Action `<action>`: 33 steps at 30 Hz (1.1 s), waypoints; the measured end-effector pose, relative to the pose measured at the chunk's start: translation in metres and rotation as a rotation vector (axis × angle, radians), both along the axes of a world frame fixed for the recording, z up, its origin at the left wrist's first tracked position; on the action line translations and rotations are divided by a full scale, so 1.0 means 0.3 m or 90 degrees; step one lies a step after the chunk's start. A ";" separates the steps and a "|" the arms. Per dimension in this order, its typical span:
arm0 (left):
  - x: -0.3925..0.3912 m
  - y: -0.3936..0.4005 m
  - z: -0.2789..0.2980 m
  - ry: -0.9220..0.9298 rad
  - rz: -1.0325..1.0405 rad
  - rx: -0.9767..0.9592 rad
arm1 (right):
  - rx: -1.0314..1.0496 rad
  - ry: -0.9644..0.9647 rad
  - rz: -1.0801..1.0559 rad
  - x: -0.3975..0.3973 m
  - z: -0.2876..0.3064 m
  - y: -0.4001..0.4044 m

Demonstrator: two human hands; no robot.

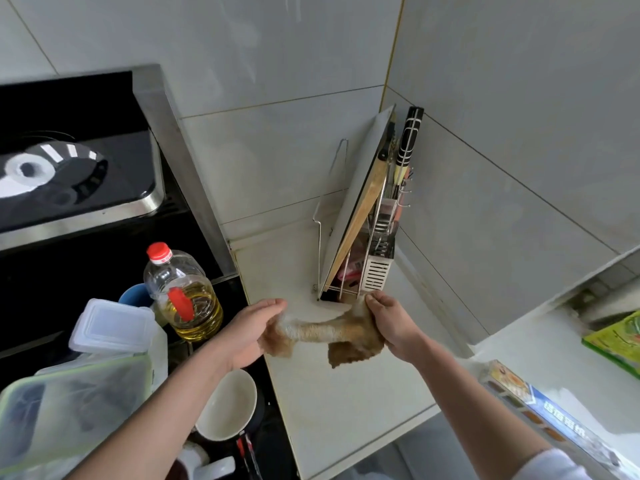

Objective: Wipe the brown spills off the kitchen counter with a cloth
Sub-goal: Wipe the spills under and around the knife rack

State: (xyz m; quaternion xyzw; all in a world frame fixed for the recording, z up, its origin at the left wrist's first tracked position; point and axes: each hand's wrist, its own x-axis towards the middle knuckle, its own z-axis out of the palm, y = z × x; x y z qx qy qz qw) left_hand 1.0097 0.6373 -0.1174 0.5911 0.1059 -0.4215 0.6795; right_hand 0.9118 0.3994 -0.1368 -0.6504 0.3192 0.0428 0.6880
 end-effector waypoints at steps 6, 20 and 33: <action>-0.002 0.032 -0.051 0.082 -0.221 0.025 | 0.246 0.002 0.136 -0.046 0.039 -0.043; 0.026 -0.050 -0.124 -0.511 -0.429 0.475 | -0.440 0.003 0.302 0.004 -0.040 -0.030; -0.170 -0.032 -0.472 -0.365 -0.350 0.555 | -0.432 0.316 0.177 -0.192 -0.405 -0.023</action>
